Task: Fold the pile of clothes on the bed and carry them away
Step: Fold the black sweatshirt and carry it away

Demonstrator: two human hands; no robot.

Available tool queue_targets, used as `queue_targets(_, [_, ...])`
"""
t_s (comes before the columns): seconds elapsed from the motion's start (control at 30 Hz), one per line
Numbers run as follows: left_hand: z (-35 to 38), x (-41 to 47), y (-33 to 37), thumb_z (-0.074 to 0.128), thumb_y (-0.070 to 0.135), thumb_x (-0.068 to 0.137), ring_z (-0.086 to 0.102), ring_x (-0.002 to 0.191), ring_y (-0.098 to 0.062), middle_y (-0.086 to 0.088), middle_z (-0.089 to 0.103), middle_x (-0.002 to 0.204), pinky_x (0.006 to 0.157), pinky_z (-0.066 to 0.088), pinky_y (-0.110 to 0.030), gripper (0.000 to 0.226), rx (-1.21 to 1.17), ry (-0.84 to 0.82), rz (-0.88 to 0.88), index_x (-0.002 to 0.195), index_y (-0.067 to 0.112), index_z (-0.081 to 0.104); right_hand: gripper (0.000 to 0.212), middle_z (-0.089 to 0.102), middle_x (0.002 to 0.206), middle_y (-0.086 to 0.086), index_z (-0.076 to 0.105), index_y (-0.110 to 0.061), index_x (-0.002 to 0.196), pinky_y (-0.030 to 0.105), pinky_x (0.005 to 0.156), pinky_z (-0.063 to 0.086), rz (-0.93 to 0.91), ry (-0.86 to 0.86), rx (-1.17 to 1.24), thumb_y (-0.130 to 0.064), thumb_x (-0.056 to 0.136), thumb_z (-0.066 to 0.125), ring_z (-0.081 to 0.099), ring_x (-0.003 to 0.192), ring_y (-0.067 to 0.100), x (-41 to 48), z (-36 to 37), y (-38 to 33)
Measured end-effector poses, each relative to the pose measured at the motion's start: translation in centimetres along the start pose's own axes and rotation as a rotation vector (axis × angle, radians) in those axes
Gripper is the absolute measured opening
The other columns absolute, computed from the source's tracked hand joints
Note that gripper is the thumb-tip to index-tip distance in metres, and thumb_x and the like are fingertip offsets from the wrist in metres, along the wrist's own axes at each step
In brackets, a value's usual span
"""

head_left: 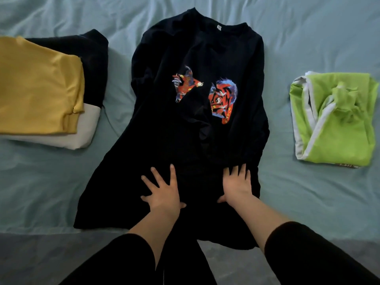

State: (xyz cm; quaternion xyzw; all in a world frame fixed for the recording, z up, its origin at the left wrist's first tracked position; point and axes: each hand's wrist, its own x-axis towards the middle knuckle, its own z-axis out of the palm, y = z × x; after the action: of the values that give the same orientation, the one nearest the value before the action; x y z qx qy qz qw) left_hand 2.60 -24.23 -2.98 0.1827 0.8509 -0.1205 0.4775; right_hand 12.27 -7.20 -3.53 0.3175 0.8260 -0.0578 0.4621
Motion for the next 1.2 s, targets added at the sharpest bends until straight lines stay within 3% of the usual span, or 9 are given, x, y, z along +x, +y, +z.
queue_targets(0.17, [-0.8,-0.6,0.0,0.067,0.066,0.073,-0.013,0.138,-0.058,-0.029,-0.031,0.15,0.102,0.036,-0.064,0.131,0.08,-0.027,0.009,0.137,0.028,-0.041,0.127,0.012,0.156,0.024,0.01,-0.01,0.15,0.058,0.116,0.006,-0.035,-0.009,-0.027,-0.055,0.057,0.084,0.003,0.144,0.047,0.5,0.5,0.1])
queue_targets(0.27, [-3.4,-1.3,1.6,0.059,0.075,0.072,0.013,0.141,-0.05,-0.027,0.002,0.157,0.1,0.042,-0.056,0.117,-0.007,-0.03,-0.019,0.153,0.023,-0.008,0.126,0.01,0.156,0.026,0.008,-0.009,0.15,0.06,0.116,0.005,-0.049,-0.025,-0.036,-0.053,0.06,0.083,0.002,0.143,0.049,0.7,0.4,0.2])
queue_targets(0.37, [-6.3,-1.4,5.3,0.052,0.078,0.073,0.056,0.116,-0.028,-0.007,0.055,0.131,0.09,0.05,-0.043,0.09,-0.376,0.243,0.039,0.141,0.021,0.037,0.128,0.005,0.156,0.026,0.003,-0.007,0.151,0.061,0.116,0.004,-0.067,-0.034,-0.011,-0.052,0.061,0.083,-0.001,0.143,0.049,0.5,0.3,0.5])
queue_targets(0.53, [-7.9,-1.8,12.9,0.061,0.034,0.088,0.059,0.113,-0.023,-0.001,0.063,0.122,0.095,0.05,-0.039,0.052,-1.088,0.285,-0.028,0.136,0.021,0.045,0.108,0.006,0.158,0.02,0.007,-0.013,0.151,0.052,0.117,0.001,-0.222,-0.019,0.146,-0.054,0.075,0.071,-0.003,0.145,0.043,-0.4,-0.2,3.1])
queue_targets(0.67, [-7.4,-3.9,17.3,0.045,0.019,0.091,0.062,0.104,-0.026,-0.005,0.067,0.112,0.091,0.053,-0.044,0.03,-1.3,0.344,-0.019,0.117,0.019,0.061,0.033,0.06,0.129,0.01,0.059,-0.013,0.125,0.031,0.1,0.039,-0.256,-0.068,1.064,-0.027,0.096,0.052,0.048,0.128,0.027,-1.7,-3.1,9.7])
queue_targets(0.8, [-6.3,-8.1,22.6,0.044,0.005,0.09,0.065,0.092,-0.021,-0.003,0.067,0.105,0.064,0.056,-0.028,0.03,-1.441,0.321,0.108,0.104,0.023,0.063,0.044,0.072,0.089,0.004,0.064,-0.023,0.103,0.039,0.074,0.053,-0.007,-0.575,1.979,-0.059,0.093,0.04,0.066,0.083,0.023,-2.1,-6.6,16.5])
queue_targets(0.93, [-5.4,-11.3,26.5,0.051,0.001,0.088,0.065,0.101,-0.018,-0.005,0.068,0.108,0.093,0.051,-0.038,0.032,-1.414,0.22,0.248,0.109,0.018,0.067,0.014,0.074,0.089,0.0,0.067,-0.028,0.1,0.032,0.057,0.054,-0.144,-0.44,1.783,-0.027,0.086,0.067,0.068,0.077,0.018,-2.6,-9.2,19.6])
queue_targets(1.07, [-5.9,-13.1,26.1,0.063,0.016,0.088,0.06,0.08,-0.002,0.011,0.065,0.083,0.074,0.046,-0.015,0.013,-1.432,0.07,0.363,0.084,0.025,0.071,0.032,0.067,0.076,-0.001,0.067,-0.026,0.088,0.025,0.052,0.048,-0.146,-0.195,1.722,0.001,0.078,0.054,0.058,0.066,0.015,-2.6,-11.8,22.0])
queue_targets(1.2, [-7.4,-13.2,25.7,0.069,0.035,0.086,0.061,0.106,-0.013,0.006,0.062,0.115,0.093,0.052,-0.033,0.031,-1.761,0.066,0.051,0.113,0.022,0.059,0.042,0.065,0.078,0.002,0.068,-0.02,0.091,0.028,0.061,0.044,-0.177,-0.057,1.691,0.011,0.073,0.046,0.054,0.073,0.019,-4.1,-14.1,24.2])
